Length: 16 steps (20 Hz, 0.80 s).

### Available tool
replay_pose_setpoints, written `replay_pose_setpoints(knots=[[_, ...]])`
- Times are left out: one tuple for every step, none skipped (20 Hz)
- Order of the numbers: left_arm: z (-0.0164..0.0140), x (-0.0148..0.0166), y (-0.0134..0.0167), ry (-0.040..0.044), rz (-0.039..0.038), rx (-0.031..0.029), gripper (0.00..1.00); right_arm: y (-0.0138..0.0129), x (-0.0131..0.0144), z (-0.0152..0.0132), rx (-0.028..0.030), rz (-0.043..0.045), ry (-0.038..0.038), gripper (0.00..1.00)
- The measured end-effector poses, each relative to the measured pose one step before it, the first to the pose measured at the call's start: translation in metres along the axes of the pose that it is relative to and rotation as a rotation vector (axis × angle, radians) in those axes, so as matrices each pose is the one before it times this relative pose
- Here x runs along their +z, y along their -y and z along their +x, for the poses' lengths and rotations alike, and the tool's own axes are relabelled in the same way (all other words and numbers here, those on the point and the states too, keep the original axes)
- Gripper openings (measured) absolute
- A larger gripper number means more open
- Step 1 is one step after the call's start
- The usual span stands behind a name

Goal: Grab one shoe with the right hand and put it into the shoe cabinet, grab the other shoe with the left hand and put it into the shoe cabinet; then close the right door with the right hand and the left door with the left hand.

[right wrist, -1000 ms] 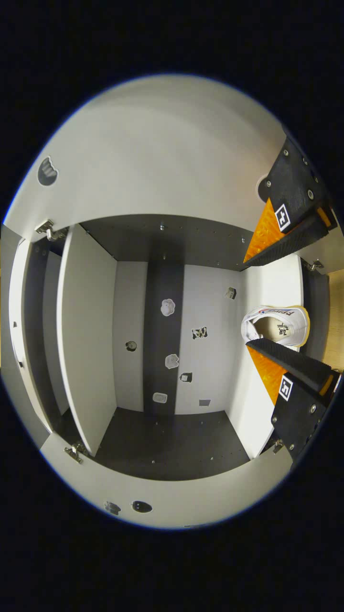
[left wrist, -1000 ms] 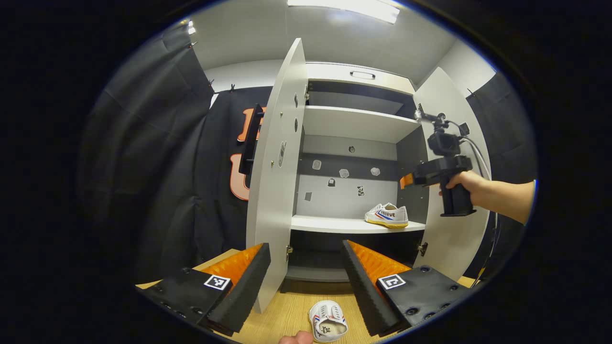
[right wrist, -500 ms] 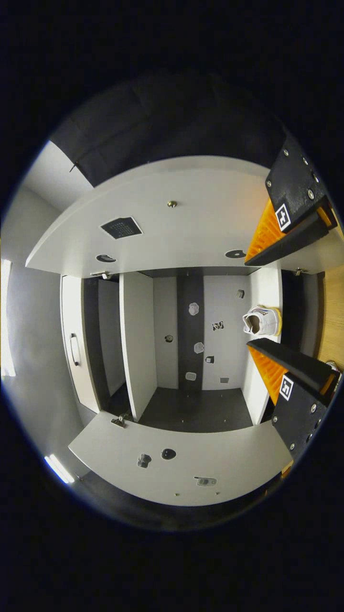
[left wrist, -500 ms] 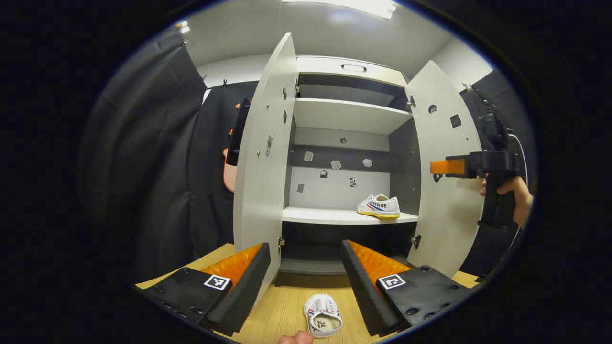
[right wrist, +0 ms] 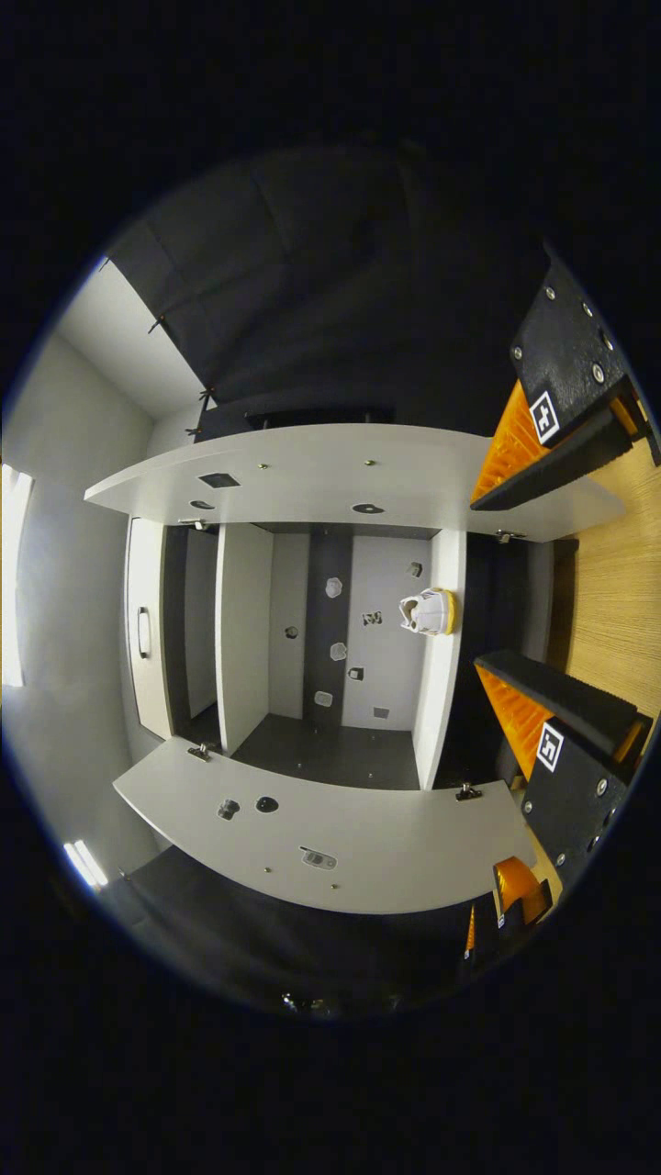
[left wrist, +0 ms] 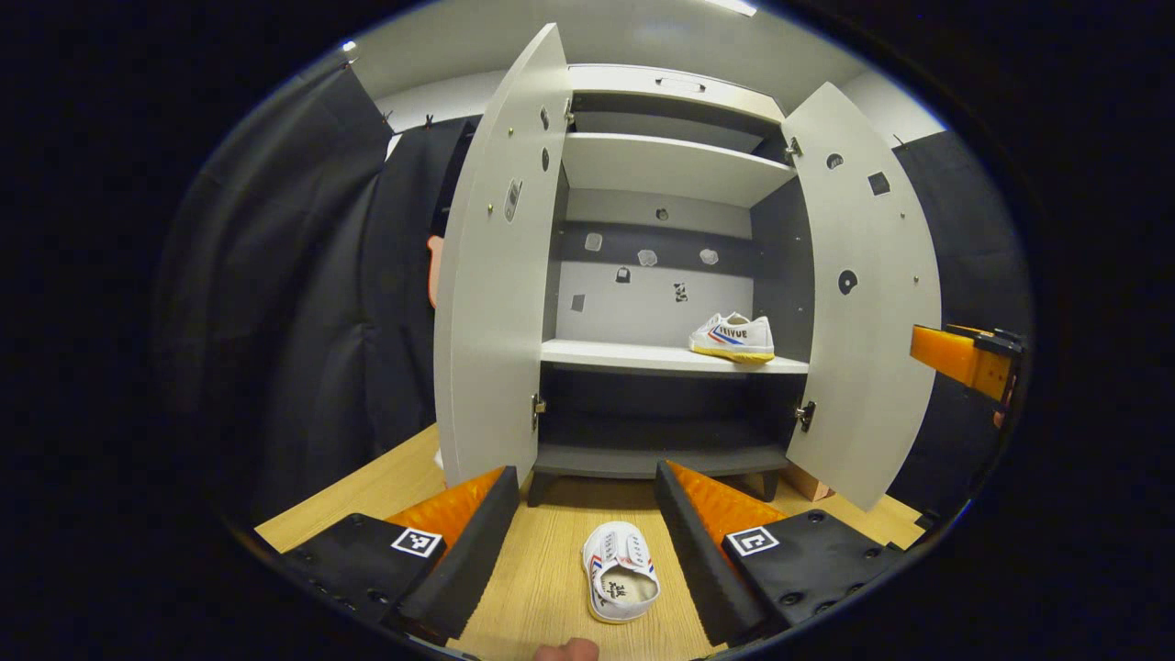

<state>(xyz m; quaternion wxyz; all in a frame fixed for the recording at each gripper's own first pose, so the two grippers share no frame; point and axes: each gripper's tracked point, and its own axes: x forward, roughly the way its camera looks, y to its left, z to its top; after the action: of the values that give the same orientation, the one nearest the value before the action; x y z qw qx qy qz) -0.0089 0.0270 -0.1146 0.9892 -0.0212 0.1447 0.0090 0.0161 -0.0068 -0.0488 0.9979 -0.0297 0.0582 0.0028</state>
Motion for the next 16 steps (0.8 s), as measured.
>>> replay_pose_setpoints(knots=[[0.00886, -0.00563, 0.00177, -0.01806, -0.00402, -0.01335, 0.96, 0.00125, -0.00412, -0.00452, 0.00062, 0.00479, -0.00830, 0.94], [0.01120, -0.01006, 0.00364, -0.03641, 0.00490, -0.02584, 0.99, 0.00159, -0.00208, -0.00392, -0.00093, 0.00040, -0.00257, 0.94], [0.01198, -0.01591, 0.00430, -0.05421, 0.01059, -0.03218, 0.99, 0.00187, -0.00135, -0.00259, -0.00080, -0.00244, -0.00058, 0.94], [0.01225, -0.02117, 0.00271, -0.06948, 0.01050, -0.02591, 0.97, 0.00161, -0.00156, -0.00288, -0.00028, -0.00365, -0.00091, 0.94], [0.01370, -0.02541, 0.00358, -0.08477, -0.00293, -0.02993, 0.97, 0.00205, -0.00264, -0.00240, -0.00324, -0.00109, -0.00634, 0.94], [0.01227, -0.02425, 0.00272, -0.07891, -0.02086, -0.02102, 0.97, 0.00202, -0.00123, -0.00275, -0.00201, 0.00298, -0.00147, 0.94], [0.00995, -0.02639, -0.00150, -0.07828, -0.01796, -0.01317, 0.98, 0.00239, -0.00013, -0.00219, -0.00588, 0.00232, -0.00080, 0.94], [0.00948, -0.02195, -0.00481, -0.07265, -0.00872, 0.00782, 0.98, 0.00341, 0.00007, -0.00207, -0.00858, 0.00251, 0.00091, 0.94], [0.01081, -0.01569, -0.00692, -0.03671, 0.00580, 0.01532, 0.98, 0.00302, 0.00086, -0.00171, -0.00624, 0.00167, 0.00325, 0.94], [0.00943, -0.01019, -0.00530, -0.02384, 0.01301, 0.01823, 1.00, 0.00268, 0.00015, -0.00233, -0.00491, -0.00398, 0.00330, 0.94], [0.00735, -0.00923, -0.00126, -0.02308, 0.01013, 0.00791, 0.98, 0.00392, 0.00000, -0.00133, -0.01069, -0.00803, 0.00233, 0.94], [0.00668, -0.00761, -0.00122, -0.02199, 0.00606, 0.00555, 0.98, 0.00446, -0.00065, -0.00209, -0.00939, -0.00801, -0.00154, 0.94], [0.00606, -0.00853, -0.00113, -0.02492, 0.00037, 0.00622, 0.98, 0.00288, -0.00146, -0.00293, -0.00571, -0.00193, -0.00265, 0.94], [0.00480, -0.00556, -0.00146, -0.01583, -0.00195, 0.00565, 0.98, 0.00348, -0.00120, -0.00271, -0.00637, 0.00277, -0.00463, 0.94], [0.00661, -0.00319, -0.00277, -0.00493, -0.00006, 0.00987, 0.98, 0.00320, -0.00139, -0.00215, -0.00786, 0.00379, -0.00475, 0.94], [0.00621, -0.00019, -0.00354, 0.00232, 0.00127, 0.01179, 0.98, 0.00427, -0.00232, -0.00164, -0.01103, 0.00066, -0.00454, 0.94]])
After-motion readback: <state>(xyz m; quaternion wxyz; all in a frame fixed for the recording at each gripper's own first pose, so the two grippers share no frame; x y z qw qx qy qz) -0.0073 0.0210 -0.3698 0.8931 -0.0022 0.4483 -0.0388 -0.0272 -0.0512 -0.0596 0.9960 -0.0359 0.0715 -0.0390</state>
